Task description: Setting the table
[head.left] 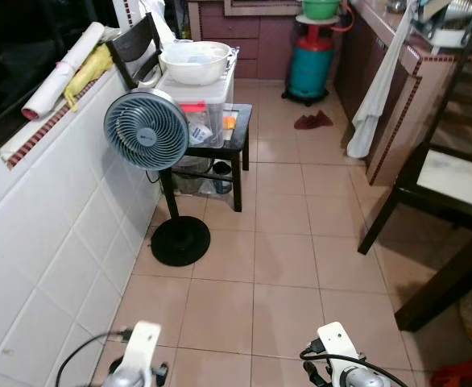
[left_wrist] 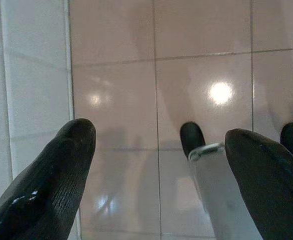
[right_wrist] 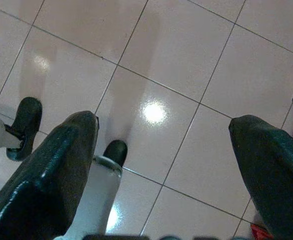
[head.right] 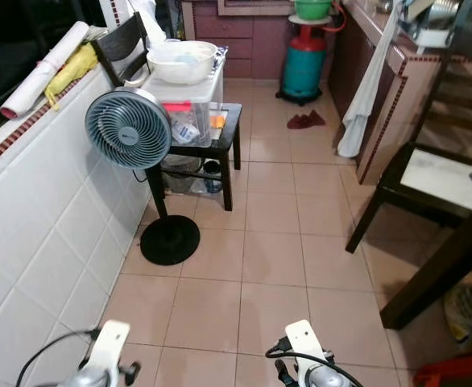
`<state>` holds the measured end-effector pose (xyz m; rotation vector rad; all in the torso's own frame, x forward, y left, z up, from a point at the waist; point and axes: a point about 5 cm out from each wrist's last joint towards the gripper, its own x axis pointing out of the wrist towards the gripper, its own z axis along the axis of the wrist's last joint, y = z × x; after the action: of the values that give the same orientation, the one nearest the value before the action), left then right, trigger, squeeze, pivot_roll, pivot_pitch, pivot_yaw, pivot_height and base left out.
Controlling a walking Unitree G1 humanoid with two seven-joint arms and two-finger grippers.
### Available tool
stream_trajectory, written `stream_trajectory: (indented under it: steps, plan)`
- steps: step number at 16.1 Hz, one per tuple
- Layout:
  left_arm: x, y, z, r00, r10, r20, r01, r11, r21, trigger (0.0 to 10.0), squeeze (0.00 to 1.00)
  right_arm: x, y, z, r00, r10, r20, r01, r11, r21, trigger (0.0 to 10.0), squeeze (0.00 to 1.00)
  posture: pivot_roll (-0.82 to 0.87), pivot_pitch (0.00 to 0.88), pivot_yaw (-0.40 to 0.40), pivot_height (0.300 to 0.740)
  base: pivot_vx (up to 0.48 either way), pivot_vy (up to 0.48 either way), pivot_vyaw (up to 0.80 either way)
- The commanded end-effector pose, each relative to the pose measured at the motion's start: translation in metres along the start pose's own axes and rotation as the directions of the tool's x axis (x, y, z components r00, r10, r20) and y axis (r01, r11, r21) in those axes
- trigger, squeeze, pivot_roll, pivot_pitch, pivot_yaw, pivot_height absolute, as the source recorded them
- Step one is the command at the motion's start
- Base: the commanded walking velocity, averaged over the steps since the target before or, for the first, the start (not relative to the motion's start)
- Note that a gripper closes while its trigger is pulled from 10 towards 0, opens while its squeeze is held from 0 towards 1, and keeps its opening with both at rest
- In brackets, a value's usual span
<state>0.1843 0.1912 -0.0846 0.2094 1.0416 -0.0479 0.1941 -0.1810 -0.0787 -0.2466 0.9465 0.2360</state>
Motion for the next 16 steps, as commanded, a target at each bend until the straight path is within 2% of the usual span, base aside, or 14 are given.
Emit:
stream_trajectory:
  steps: [1, 4, 6, 10, 16]
  plan:
    - [-0.0002, 0.0062, 0.0012, 1.000, 0.013, 0.006, -0.013, 1.000, -0.012, 10.0, 0.00, 0.0012, 0.0063, 0.0014, 1.000, 0.009, 0.003, -0.009, 0.999, 0.041, 10.0, 0.00, -0.05, 0.000, 0.030, 0.740, 0.000, 0.000, 0.00]
    - [-0.0003, 0.0069, 0.0022, 1.000, 0.020, 0.019, -0.019, 0.999, -0.036, 10.0, 0.00, 0.0011, 0.0067, 0.0003, 1.000, -0.018, 0.015, 0.016, 0.991, 0.136, 10.0, 0.00, -0.06, 0.000, 0.030, 0.740, 0.000, 0.000, 0.00]
    - [-0.0004, 0.0077, 0.0025, 0.999, 0.027, 0.025, -0.026, 0.999, -0.048, 10.0, 0.00, 0.0011, 0.0072, 0.0005, 0.999, -0.024, 0.023, 0.020, 0.987, 0.161, 10.0, 0.00, -0.06, 0.000, 0.036, 0.740, 0.000, 0.000, 0.00]
    - [-0.0006, 0.0075, 0.0009, 0.999, 0.023, 0.028, -0.019, 0.991, -0.132, 10.0, 0.00, 0.0009, 0.0082, 0.0005, 0.998, -0.048, 0.045, 0.035, 0.967, 0.251, 10.0, 0.00, -0.07, 0.000, 0.038, 0.740, 0.000, 0.000, 0.00]
    - [-0.0010, 0.0074, 0.0071, 0.995, 0.019, 0.102, 0.004, 0.975, -0.223, 10.0, 0.00, 0.0002, 0.0063, 0.0050, 0.990, -0.096, 0.100, 0.062, 0.952, 0.299, 10.0, 0.00, -0.07, 0.000, 0.041, 0.740, 0.000, 0.000, 0.00]
